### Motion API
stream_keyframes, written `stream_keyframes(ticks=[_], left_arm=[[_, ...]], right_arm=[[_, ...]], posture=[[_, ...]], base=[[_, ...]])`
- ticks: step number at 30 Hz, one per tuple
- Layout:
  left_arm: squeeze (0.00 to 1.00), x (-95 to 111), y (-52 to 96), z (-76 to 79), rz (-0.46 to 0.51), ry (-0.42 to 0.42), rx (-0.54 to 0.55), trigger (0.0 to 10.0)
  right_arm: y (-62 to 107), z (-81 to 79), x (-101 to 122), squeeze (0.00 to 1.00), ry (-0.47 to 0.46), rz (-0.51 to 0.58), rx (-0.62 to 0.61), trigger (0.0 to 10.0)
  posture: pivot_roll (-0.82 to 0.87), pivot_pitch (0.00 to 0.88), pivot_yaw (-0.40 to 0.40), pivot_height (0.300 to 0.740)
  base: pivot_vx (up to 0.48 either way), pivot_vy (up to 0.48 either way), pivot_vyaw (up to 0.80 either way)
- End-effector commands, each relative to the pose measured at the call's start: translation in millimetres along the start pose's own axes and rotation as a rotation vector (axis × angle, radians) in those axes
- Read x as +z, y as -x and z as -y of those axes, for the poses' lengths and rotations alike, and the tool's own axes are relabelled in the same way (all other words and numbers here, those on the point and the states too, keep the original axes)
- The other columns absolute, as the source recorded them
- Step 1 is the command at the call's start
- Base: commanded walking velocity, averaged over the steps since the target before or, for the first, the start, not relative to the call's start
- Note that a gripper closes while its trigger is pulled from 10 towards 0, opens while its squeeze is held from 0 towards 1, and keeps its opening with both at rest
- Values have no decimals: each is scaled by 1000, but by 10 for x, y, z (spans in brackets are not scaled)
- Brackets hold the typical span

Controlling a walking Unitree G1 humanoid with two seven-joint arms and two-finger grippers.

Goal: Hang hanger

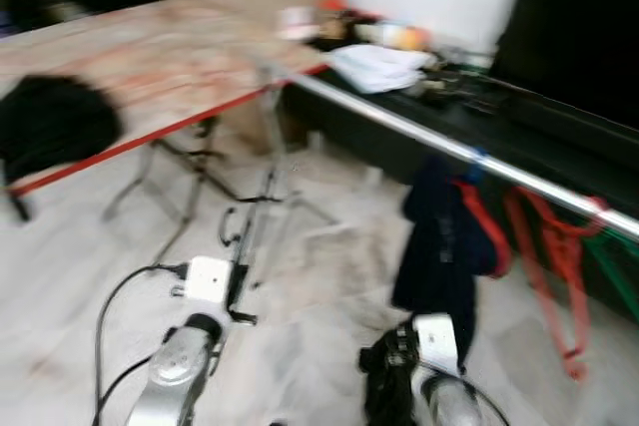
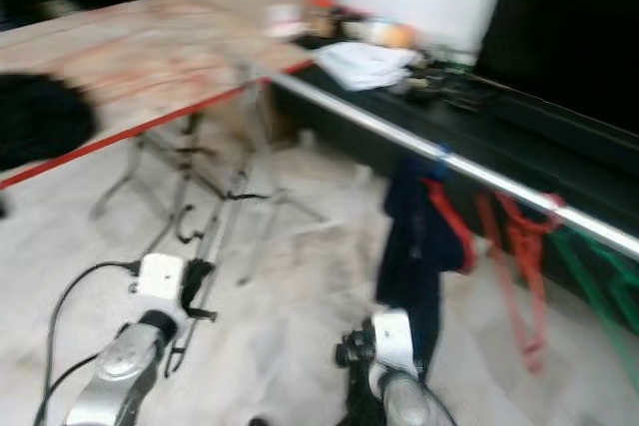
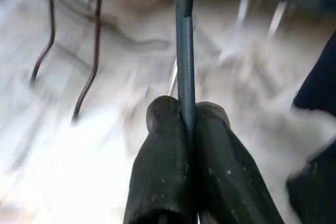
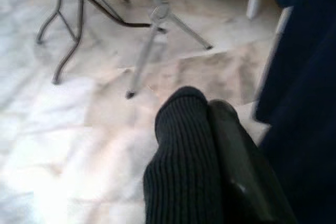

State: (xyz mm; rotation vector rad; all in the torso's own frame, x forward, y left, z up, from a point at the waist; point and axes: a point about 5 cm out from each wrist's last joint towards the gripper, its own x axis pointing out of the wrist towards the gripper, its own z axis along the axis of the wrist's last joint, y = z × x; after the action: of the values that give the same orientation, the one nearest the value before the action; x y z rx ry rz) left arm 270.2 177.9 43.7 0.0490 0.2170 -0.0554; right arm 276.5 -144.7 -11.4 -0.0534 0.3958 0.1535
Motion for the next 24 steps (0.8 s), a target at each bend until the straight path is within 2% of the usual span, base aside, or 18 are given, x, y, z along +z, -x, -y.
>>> stream_keyframes(ticks=[1, 11, 24], left_arm=[[0, 206, -91, 26, 70, -6, -13, 10000], [0, 189, -97, 4, 54, 7, -10, 10000], [0, 183, -110, -12, 42, 4, -12, 10000]], right_arm=[[-22, -32, 44, 0, -3, 16, 9, 10000], [-18, -36, 33, 0, -7, 11, 8, 10000], [-22, -35, 21, 0, -23, -4, 5, 10000]], posture=[[47, 89, 50, 740], [48, 89, 50, 740], [47, 83, 54, 740]], base=[[0, 0, 0], [0, 0, 0], [0, 456, 0]])
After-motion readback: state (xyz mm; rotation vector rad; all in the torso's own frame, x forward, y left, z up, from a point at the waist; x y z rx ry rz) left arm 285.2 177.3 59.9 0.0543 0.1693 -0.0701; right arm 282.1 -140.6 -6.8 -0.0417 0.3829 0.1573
